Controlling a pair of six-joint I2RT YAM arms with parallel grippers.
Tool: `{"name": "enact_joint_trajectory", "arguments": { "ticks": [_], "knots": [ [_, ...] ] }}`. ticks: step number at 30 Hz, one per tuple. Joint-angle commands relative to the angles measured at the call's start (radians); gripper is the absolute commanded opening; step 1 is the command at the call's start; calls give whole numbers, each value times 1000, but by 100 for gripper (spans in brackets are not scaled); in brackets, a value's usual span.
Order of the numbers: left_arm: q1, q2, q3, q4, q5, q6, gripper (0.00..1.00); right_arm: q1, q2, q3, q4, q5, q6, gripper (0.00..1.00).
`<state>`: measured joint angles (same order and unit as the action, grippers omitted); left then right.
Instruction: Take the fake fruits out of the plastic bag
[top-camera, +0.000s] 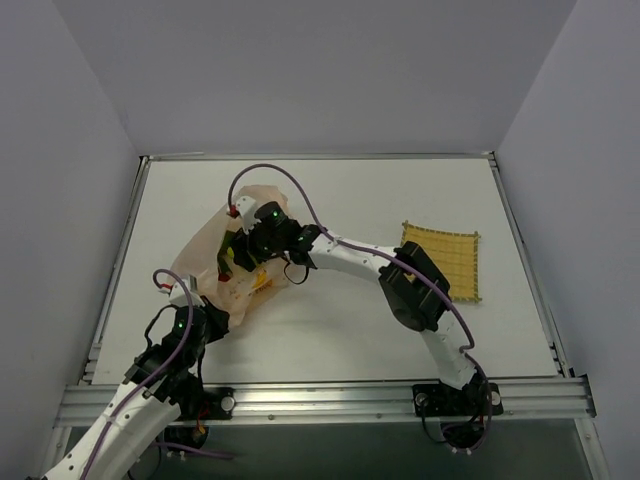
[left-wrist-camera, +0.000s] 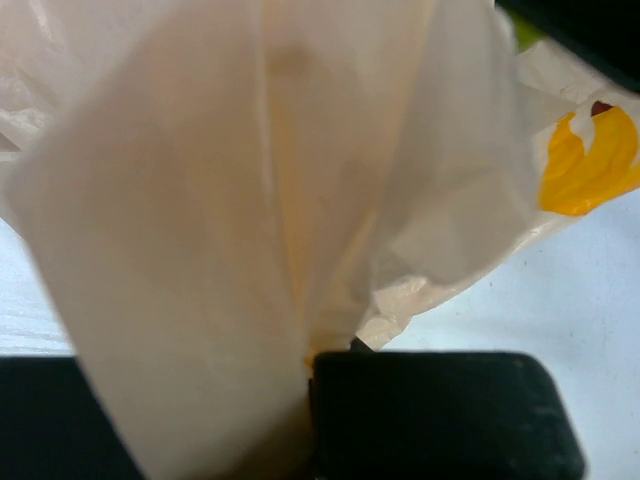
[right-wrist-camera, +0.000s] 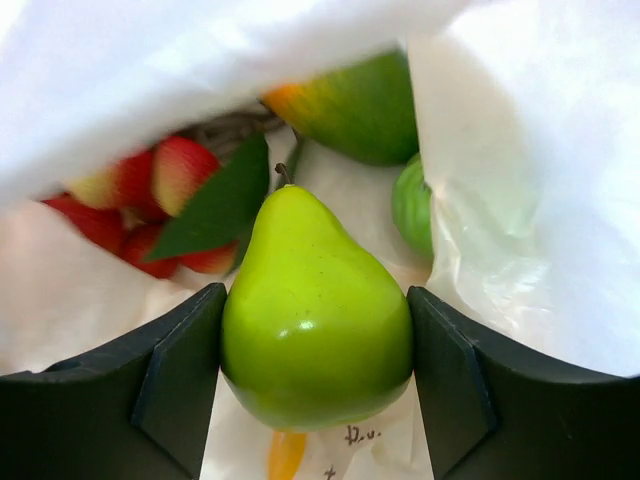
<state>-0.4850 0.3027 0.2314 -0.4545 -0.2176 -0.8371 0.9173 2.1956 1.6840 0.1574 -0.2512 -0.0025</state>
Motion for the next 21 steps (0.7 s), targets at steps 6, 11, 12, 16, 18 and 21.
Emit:
{"name": "enact_joint_trajectory", "arguments": {
  "ticks": [6, 11, 12, 16, 18, 21],
  "knots": [
    [-4, -5, 72, 30, -14, 33, 2, -8, -270, -147, 215, 3, 122, 19],
    [-3, 9, 103, 53, -40, 61, 2, -15, -375, -257, 252, 36, 153, 18],
    [-3, 12, 106, 65, -43, 66, 2, -17, -423, -277, 252, 47, 153, 18],
    [-4, 30, 111, 100, -43, 93, 3, -52, -578, -406, 292, 49, 185, 17],
    [-3, 39, 111, 117, -45, 115, 2, -107, -698, -499, 313, 52, 209, 14],
    [-1, 52, 108, 131, -54, 142, 2, -193, -872, -608, 341, 136, 249, 13]
  ]
}}
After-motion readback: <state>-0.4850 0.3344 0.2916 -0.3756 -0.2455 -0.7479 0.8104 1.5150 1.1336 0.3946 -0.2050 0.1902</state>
